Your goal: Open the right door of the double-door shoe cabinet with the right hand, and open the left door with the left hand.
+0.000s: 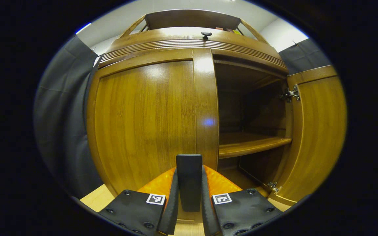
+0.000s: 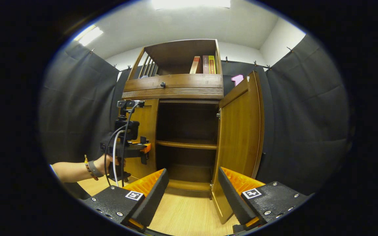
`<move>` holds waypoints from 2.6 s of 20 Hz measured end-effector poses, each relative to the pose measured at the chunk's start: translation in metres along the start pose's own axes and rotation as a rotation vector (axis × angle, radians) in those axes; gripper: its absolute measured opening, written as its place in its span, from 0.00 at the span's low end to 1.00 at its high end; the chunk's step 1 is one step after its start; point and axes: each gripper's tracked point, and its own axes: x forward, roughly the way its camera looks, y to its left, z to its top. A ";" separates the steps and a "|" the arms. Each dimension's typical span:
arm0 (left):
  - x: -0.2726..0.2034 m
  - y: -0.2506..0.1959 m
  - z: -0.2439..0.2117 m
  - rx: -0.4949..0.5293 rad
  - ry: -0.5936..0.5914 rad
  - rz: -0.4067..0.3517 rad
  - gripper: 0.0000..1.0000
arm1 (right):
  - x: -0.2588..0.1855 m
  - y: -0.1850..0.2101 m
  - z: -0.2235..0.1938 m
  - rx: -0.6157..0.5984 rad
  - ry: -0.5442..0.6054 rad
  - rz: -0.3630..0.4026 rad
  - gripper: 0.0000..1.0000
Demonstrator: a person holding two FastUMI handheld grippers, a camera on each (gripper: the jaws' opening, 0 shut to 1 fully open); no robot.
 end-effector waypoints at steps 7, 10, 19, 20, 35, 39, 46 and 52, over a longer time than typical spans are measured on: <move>-0.078 0.032 0.003 -0.018 -0.010 -0.020 0.35 | -0.006 0.008 0.001 0.003 -0.006 0.001 0.94; -0.109 0.050 0.004 -0.008 -0.018 -0.025 0.35 | -0.007 0.020 -0.001 0.008 0.003 0.017 0.94; -0.179 0.163 0.009 -0.016 -0.054 0.050 0.34 | -0.004 0.056 -0.012 0.002 0.017 0.071 0.94; -0.178 0.180 0.009 -0.012 -0.050 0.078 0.28 | -0.003 0.059 -0.012 0.001 0.017 0.075 0.94; -0.171 0.286 0.008 -0.053 -0.085 -0.110 0.13 | 0.012 0.086 -0.017 -0.009 0.043 0.103 0.94; -0.182 0.286 0.009 -0.044 -0.102 -0.109 0.26 | 0.014 0.088 -0.022 -0.019 0.047 0.111 0.94; -0.245 0.273 0.027 -0.057 -0.144 -0.017 0.19 | 0.018 0.086 -0.029 -0.018 0.039 0.104 0.94; -0.251 0.181 0.052 -0.127 -0.151 -0.050 0.20 | 0.020 0.077 -0.024 0.005 0.015 0.068 0.94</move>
